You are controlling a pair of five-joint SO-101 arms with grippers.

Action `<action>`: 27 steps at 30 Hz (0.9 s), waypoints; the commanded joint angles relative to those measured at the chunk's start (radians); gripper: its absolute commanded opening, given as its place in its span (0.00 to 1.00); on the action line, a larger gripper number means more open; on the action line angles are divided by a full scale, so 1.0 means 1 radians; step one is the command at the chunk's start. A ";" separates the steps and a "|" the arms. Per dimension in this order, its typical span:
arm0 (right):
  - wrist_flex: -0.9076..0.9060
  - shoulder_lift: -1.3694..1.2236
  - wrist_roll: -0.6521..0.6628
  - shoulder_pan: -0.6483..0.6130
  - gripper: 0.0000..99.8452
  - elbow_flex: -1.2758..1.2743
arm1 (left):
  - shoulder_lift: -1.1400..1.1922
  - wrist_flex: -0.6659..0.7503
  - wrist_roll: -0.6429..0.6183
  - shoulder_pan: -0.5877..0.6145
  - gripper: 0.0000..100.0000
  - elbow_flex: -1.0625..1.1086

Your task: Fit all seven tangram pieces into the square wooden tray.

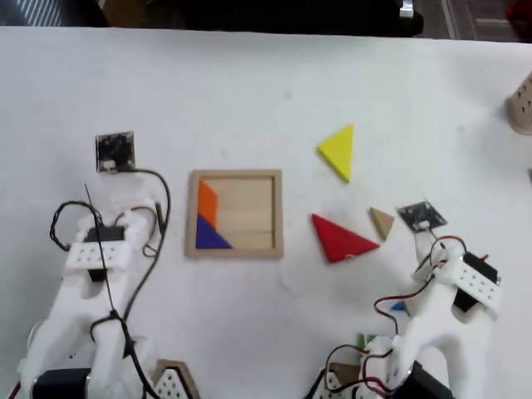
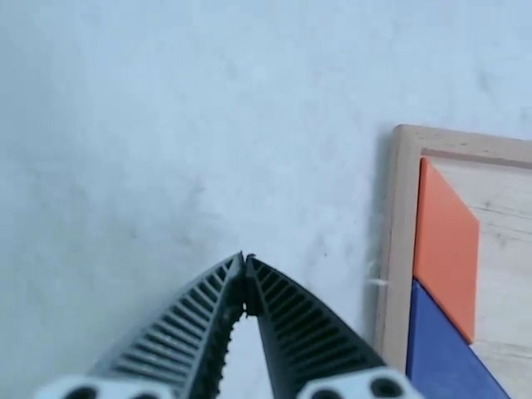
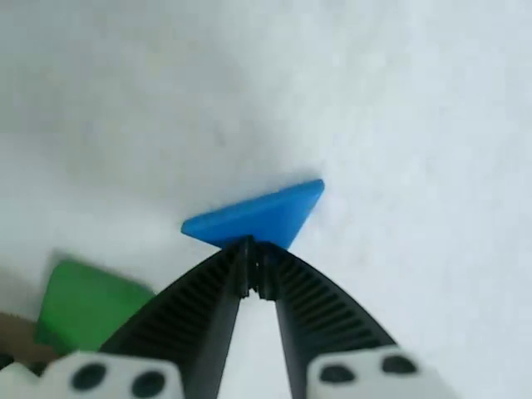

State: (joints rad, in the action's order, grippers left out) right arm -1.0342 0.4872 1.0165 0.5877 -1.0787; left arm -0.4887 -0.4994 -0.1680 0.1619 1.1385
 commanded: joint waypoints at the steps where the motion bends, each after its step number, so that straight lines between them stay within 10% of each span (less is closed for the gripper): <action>1: 0.038 -0.004 -0.061 -0.070 0.02 0.037 | -0.031 0.028 0.008 -0.012 0.03 -0.012; 18: -0.058 -0.260 -0.321 -0.061 0.02 0.376 | -0.033 0.028 0.008 -0.010 0.03 -0.009; 27: -0.206 0.004 -0.457 0.005 0.12 0.213 | -0.033 0.028 0.008 -0.010 0.03 -0.009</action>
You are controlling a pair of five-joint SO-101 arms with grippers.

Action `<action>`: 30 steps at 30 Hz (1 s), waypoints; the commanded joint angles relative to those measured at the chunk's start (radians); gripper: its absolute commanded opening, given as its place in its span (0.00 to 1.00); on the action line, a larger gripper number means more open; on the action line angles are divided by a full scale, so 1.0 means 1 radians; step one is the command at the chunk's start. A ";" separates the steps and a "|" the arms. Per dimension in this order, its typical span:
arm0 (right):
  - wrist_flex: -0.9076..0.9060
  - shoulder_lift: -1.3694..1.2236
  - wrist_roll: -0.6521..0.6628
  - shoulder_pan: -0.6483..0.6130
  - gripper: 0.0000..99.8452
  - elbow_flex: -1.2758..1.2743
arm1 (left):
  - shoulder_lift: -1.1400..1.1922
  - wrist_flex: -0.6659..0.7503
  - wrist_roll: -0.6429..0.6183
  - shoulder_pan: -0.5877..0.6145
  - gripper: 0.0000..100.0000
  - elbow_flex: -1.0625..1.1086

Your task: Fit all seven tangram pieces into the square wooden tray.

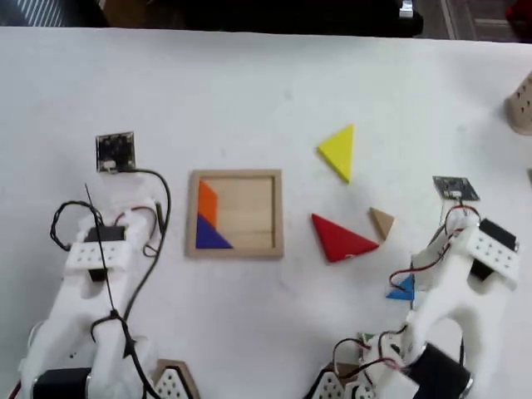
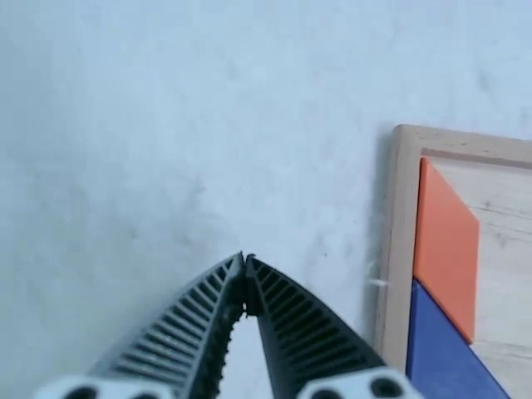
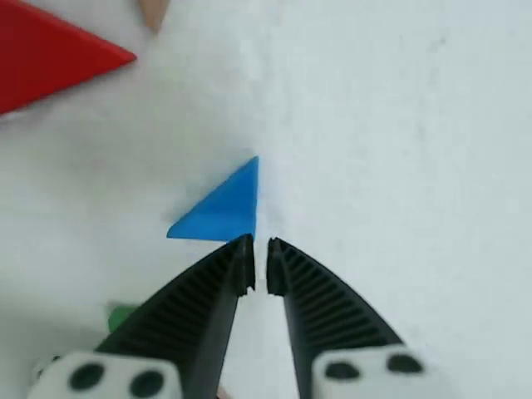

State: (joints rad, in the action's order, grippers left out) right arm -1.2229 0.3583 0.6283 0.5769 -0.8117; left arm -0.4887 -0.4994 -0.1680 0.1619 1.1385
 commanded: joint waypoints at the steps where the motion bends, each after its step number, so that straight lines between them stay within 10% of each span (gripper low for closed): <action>1: -0.018 0.170 -0.094 0.008 0.16 -0.092 | -0.033 0.028 0.008 -0.010 0.03 -0.009; 30: 0.143 -0.156 -0.417 -0.131 0.17 0.006 | -0.033 0.028 0.008 -0.012 0.03 -0.009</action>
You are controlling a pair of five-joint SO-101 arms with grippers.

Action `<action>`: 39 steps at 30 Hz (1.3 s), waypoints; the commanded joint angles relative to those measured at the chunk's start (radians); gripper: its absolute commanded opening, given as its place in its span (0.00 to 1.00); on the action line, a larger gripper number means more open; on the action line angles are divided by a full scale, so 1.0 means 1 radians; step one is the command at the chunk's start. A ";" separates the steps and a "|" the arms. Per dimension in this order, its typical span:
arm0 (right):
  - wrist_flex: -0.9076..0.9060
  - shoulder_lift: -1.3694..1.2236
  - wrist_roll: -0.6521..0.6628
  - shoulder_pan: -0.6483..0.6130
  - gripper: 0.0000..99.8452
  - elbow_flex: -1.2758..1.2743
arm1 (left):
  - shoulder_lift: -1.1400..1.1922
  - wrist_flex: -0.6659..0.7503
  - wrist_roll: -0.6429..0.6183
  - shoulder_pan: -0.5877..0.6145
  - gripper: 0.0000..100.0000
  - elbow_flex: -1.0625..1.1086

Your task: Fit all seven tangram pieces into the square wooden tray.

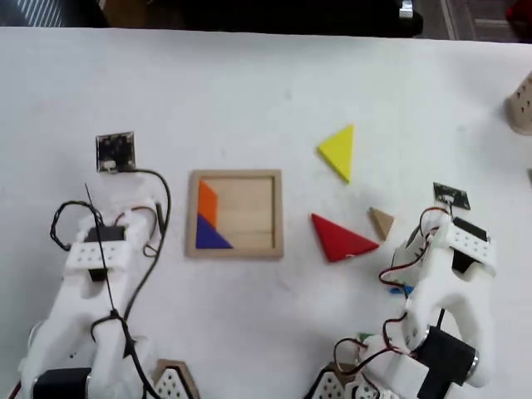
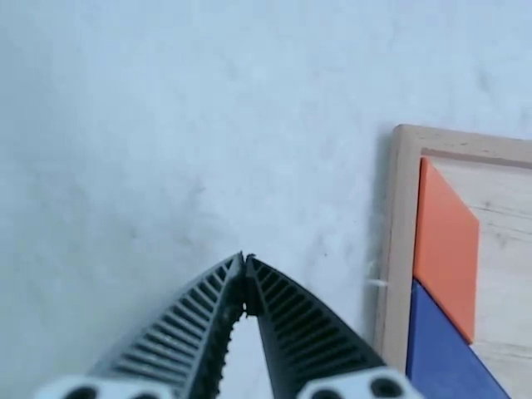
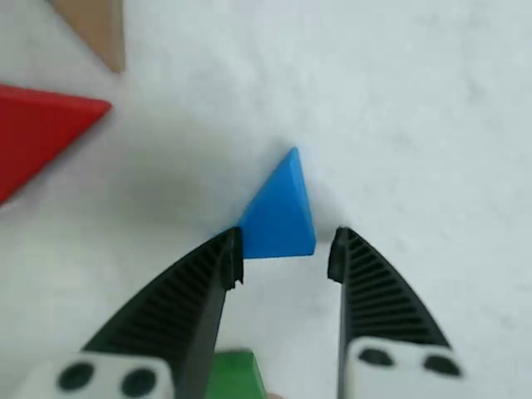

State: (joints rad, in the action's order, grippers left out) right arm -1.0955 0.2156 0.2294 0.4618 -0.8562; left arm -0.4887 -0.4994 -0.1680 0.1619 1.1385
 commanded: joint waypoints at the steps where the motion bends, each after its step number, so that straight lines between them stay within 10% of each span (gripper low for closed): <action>1: 0.018 -0.016 -0.018 -0.028 0.17 0.061 | -0.033 0.028 0.008 -0.012 0.03 -0.009; 39: 0.068 -0.018 -0.020 -0.041 0.17 0.000 | -0.035 0.028 0.087 -0.012 0.03 -0.009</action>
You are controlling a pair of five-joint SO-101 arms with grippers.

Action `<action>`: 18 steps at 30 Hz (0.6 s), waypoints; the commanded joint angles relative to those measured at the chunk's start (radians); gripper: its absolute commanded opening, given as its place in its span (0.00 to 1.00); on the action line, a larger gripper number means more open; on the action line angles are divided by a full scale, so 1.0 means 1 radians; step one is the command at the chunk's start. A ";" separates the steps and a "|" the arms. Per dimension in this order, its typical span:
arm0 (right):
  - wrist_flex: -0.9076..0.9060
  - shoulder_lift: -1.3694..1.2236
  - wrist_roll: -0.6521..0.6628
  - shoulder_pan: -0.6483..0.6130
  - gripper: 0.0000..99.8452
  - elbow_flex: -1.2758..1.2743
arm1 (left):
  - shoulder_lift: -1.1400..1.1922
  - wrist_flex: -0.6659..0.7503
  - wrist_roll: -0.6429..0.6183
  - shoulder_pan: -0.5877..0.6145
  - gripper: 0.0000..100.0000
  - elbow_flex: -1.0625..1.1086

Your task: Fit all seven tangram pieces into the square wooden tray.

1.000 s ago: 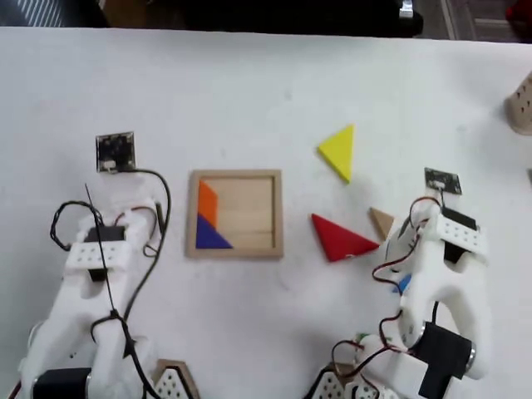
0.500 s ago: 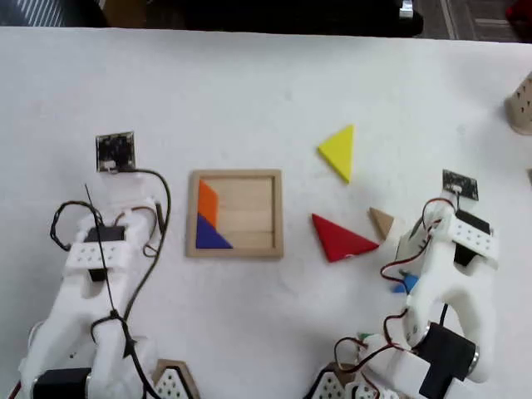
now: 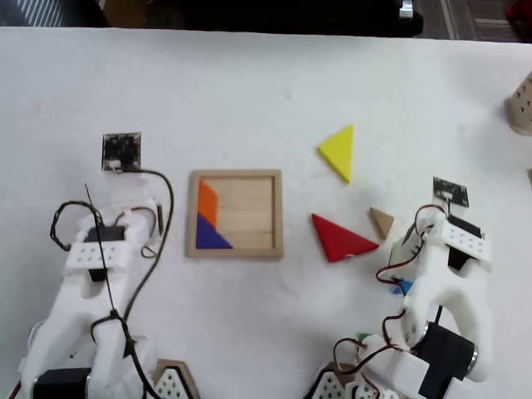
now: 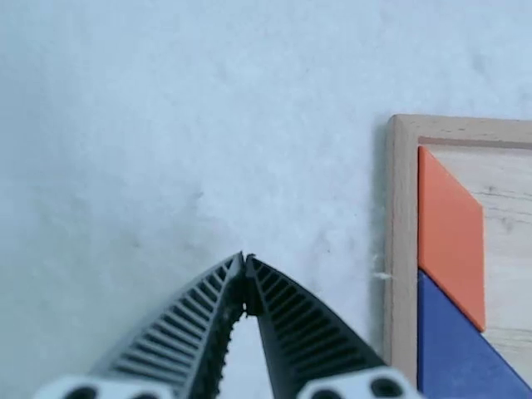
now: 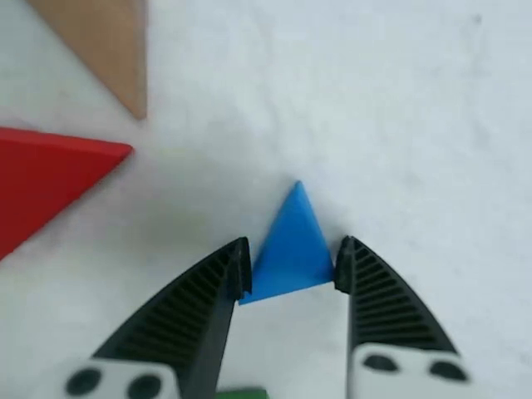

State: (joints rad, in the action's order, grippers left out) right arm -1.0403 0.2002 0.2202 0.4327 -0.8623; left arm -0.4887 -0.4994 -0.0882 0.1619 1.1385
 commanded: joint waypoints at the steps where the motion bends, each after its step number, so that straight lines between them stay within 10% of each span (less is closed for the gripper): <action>1: 0.015 -0.002 -0.011 -0.012 0.17 0.006 | -0.035 0.028 0.008 -0.012 0.03 -0.009; 18: 0.019 -0.001 0.110 -0.160 0.12 0.017 | -0.036 0.021 0.009 -0.010 0.03 -0.008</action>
State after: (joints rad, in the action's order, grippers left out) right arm -1.0311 0.2002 0.3076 0.3069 -0.8746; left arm -0.4887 -0.4994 -0.0882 0.1619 1.1385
